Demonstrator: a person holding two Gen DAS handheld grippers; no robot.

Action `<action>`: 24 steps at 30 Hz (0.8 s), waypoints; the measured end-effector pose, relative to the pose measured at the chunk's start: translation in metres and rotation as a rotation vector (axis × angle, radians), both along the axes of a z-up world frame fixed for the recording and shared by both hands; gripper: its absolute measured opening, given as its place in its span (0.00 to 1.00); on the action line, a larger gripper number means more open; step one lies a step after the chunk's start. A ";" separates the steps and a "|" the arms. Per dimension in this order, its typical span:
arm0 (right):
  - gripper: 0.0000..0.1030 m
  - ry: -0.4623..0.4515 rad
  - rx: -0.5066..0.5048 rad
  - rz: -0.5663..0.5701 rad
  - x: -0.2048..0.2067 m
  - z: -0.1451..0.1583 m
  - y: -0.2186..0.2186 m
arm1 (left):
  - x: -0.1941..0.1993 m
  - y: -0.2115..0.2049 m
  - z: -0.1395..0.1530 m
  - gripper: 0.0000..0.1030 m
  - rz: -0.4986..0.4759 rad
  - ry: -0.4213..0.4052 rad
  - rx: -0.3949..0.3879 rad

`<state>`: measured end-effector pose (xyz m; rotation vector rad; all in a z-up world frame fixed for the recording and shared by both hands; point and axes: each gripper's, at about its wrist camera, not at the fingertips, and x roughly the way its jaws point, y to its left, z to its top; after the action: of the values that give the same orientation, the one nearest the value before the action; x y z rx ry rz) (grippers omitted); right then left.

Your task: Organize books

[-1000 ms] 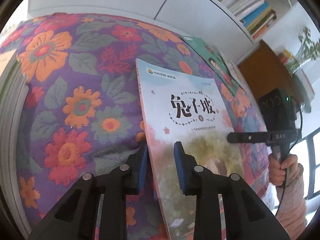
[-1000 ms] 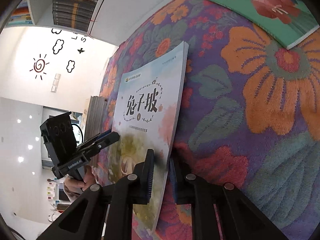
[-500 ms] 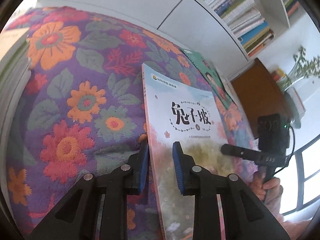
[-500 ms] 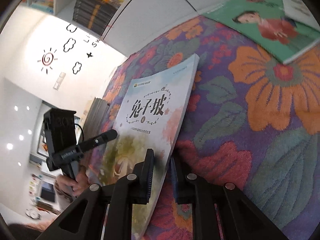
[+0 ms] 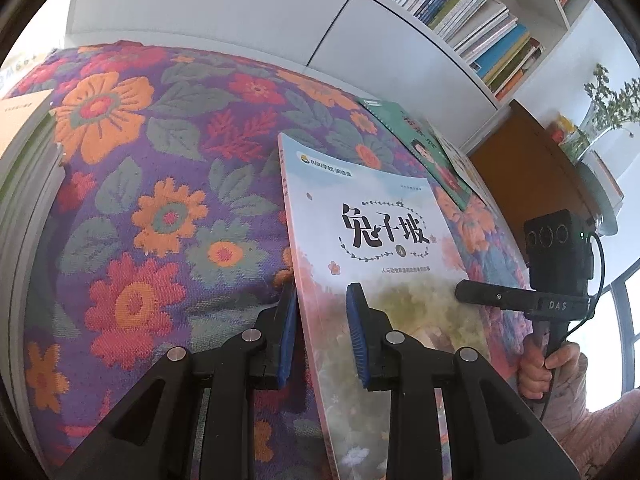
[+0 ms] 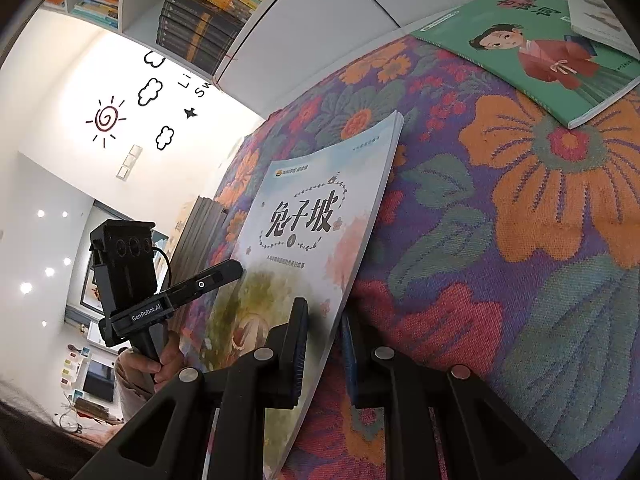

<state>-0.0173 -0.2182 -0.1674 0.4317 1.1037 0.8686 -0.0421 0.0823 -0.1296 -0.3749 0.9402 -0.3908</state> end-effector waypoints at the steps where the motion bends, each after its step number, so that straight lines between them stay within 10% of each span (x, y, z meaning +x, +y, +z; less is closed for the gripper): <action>1: 0.13 0.001 0.002 0.000 0.000 0.000 0.000 | 0.000 0.000 0.000 0.24 -0.001 -0.003 0.002; 24: 0.13 -0.002 0.002 0.001 0.003 -0.001 -0.002 | -0.002 -0.001 0.000 0.25 -0.004 -0.025 0.011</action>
<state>-0.0146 -0.2201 -0.1689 0.4318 1.1013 0.8702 -0.0436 0.0813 -0.1292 -0.3573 0.9182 -0.3927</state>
